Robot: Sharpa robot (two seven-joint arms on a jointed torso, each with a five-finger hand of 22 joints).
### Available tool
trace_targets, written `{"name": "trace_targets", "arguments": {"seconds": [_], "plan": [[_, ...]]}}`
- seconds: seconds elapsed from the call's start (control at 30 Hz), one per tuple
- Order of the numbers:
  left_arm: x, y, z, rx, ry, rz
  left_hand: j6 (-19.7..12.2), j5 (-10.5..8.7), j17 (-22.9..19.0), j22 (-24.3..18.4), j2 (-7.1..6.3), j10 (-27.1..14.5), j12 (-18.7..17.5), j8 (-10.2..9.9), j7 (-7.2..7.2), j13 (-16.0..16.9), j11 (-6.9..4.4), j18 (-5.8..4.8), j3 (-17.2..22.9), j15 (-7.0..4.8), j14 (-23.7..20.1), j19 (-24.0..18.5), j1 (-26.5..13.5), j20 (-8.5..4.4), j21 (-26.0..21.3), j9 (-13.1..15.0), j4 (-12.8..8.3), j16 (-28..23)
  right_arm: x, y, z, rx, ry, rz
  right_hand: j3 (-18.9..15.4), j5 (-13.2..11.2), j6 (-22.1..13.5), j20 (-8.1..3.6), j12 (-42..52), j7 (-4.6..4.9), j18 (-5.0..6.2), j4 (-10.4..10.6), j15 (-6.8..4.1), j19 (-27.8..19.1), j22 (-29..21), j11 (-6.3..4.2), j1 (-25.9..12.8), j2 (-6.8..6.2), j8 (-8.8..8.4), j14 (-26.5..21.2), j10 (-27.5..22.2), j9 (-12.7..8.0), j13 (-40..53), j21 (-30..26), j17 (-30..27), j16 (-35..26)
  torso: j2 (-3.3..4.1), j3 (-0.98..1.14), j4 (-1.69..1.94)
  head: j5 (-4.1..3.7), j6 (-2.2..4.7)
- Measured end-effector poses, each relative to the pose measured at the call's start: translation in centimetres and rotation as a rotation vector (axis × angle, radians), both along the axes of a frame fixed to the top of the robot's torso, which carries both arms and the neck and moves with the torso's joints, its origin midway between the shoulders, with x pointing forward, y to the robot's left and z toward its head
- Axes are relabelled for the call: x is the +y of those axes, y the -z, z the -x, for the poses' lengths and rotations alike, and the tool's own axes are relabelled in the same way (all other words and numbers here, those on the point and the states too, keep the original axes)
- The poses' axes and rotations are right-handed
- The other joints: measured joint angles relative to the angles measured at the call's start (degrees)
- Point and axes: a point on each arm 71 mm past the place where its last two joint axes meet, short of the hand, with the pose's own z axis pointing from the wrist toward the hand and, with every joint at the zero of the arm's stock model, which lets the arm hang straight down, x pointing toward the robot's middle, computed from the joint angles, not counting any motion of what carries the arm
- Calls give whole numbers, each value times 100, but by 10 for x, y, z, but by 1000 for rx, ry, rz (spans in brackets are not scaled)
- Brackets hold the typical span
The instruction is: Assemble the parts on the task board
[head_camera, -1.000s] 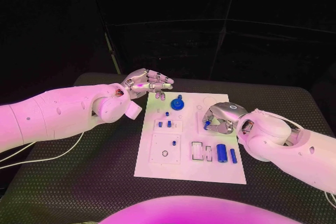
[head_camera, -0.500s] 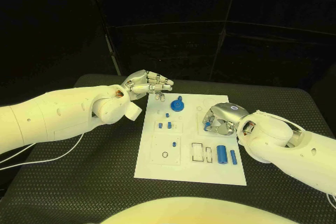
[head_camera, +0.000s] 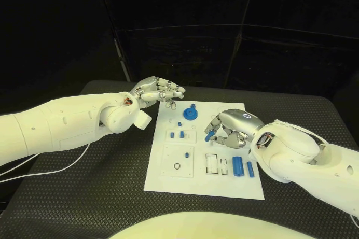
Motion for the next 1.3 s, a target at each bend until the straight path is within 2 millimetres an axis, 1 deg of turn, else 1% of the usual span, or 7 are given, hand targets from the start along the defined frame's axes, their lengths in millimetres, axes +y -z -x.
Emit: {"name": "trace_targets", "arguments": {"seconds": [0.13, 0.37, 0.47, 0.57, 0.83, 1.2, 1.3], "plan": [[0, 0, 0, 0, 0, 0, 0, 0, 0, 0, 0, 0, 0, 0, 0, 0, 0, 0, 0, 0, 0, 0, 0, 0, 0, 0, 0, 0, 13, -7, 7, 18, -36, -48, 24, 0, 0, 0, -1, 0, 0, -22, 0, 0, 0, 0, 0, 0, -2, 0, 0, -2, 0, 22, 0, 0, 5, -5, 2, 27, -7], [-2, 0, 0, 1, 4, 1, 0, 0, 0, 1, 0, 0, 0, 0, 0, 0, 0, 0, 0, 0, 0, 0, 0, 0, 0, 0, 0, 0, 43, -10, 12, 50, -105, -118, 47, 1, 0, 0, -22, 0, 0, -46, 0, 0, -6, 0, -14, -15, -5, 0, 0, -4, -2, 23, -8, 0, 15, -12, 7, 78, -49], [-3, 1, 0, 1, 5, 1, 0, 0, 0, 1, 0, 0, -1, 0, 0, 0, 0, 0, 0, 0, 0, 0, 0, 0, 0, 0, 0, 0, 57, -7, 14, 60, -137, -131, 64, 28, -1, 0, -56, 1, 0, -62, 0, 0, -7, 1, -14, -15, -16, 0, -1, -4, -2, 23, -12, 0, 19, -13, 9, 102, -71], [-4, 1, 0, 1, 7, 2, 0, 0, 0, 1, 0, 0, -1, 0, 0, 0, 0, 0, 0, 21, -21, 0, 0, 0, -21, 0, 0, 0, 66, 5, 20, 83, -166, -122, 64, 28, -1, 0, -56, 1, 1, -63, 0, 0, -7, 1, -14, -15, -19, 0, -1, -5, -2, 23, -12, 0, 19, -15, 9, 123, -96], [-9, 0, -1, -1, 15, 4, 0, 0, 0, -3, 0, 0, -1, 0, 0, 0, 0, 0, 0, 21, -21, 0, 0, 0, -21, 0, 0, 0, 79, 29, 27, 116, -216, -94, 95, 28, -2, 0, -62, 0, 1, -95, 1, -1, -26, 1, -30, -31, -20, 0, -1, -8, -6, 23, -12, 0, 23, -18, 2, 159, -138], [-12, 0, -1, -2, 19, 6, 0, 0, 0, -3, 0, 0, -1, 0, 0, 0, 0, 0, 0, 21, -21, 0, 0, 0, -21, 0, 0, 0, 84, 41, 26, 119, -244, -60, 95, 28, -4, 0, -67, -1, 1, -96, 1, -1, -43, 23, -37, -39, -22, 0, 21, -15, -10, 23, -30, 0, 19, -9, 2, 174, -177], [-13, 0, -2, -2, 19, 6, 0, 0, 0, -3, 0, 0, -1, 0, 0, 0, 0, 0, 0, 21, -21, 0, 0, 0, -21, 0, 0, 0, 84, 42, 26, 117, -250, -49, 95, 28, 12, 0, -68, 15, 1, -96, 1, -1, -42, 8, -37, -39, -37, 0, 32, -15, -8, 23, -30, 0, 15, -9, 3, 177, -181]]}}
